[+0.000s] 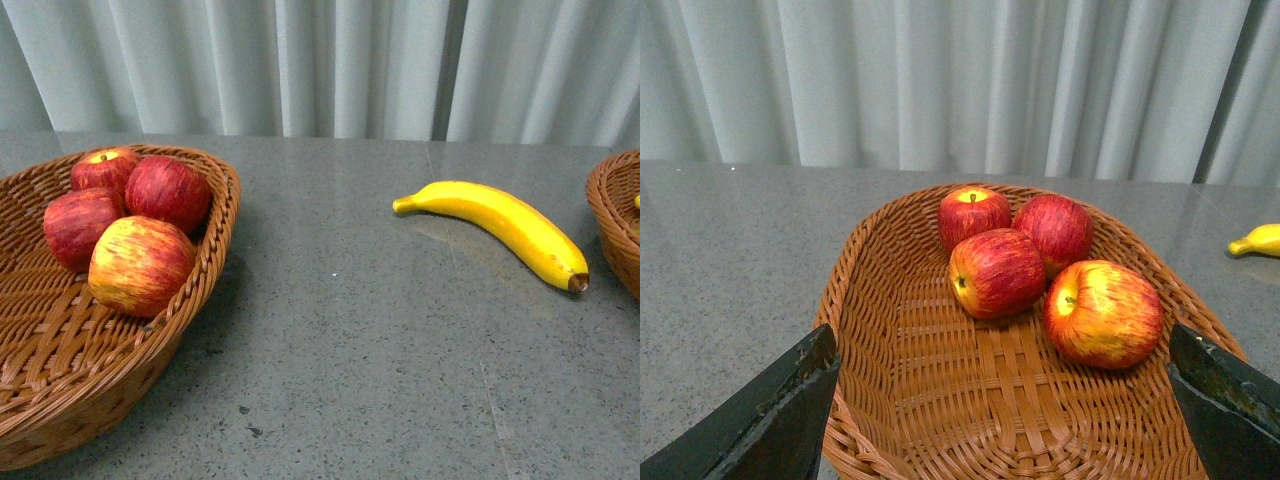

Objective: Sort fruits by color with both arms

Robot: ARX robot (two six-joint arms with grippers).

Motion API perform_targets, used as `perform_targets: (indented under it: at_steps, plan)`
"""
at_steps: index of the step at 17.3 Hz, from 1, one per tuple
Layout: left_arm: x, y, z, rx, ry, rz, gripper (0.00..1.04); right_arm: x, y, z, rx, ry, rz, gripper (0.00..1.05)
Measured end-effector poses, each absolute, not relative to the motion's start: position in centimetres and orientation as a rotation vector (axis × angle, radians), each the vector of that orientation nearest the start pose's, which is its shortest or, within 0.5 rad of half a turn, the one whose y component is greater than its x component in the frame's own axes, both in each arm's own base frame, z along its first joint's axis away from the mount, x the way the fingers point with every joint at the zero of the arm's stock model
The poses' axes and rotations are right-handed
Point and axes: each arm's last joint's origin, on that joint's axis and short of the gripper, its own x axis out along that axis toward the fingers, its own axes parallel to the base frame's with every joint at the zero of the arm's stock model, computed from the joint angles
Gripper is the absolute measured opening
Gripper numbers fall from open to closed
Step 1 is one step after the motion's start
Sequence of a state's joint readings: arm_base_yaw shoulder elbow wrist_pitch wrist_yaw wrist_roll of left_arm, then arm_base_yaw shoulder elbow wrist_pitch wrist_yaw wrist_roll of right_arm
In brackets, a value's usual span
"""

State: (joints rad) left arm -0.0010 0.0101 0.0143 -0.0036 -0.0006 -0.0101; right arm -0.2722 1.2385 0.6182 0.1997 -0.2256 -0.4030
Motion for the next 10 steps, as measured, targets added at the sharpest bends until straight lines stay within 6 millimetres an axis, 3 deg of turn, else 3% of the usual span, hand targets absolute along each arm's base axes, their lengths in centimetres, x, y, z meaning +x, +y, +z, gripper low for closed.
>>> perform_targets:
  at_steps: [1,5,8,10]
  plan:
    - [9.7,0.0,16.7,-0.010,-0.001,-0.001,0.98,24.9,-5.7,23.0,-0.282,0.377,0.046,1.00]
    - [9.7,0.0,16.7,-0.010,-0.001,-0.001,0.98,25.9,-2.9,26.3,-0.249,0.297,0.120,0.98]
    - [9.7,0.0,16.7,-0.010,-0.001,-0.001,0.98,28.9,3.2,28.9,-0.232,0.249,0.260,0.98]
    - [9.7,0.0,16.7,-0.010,-0.001,-0.001,0.98,32.4,8.6,28.7,-0.220,0.293,0.376,0.98]
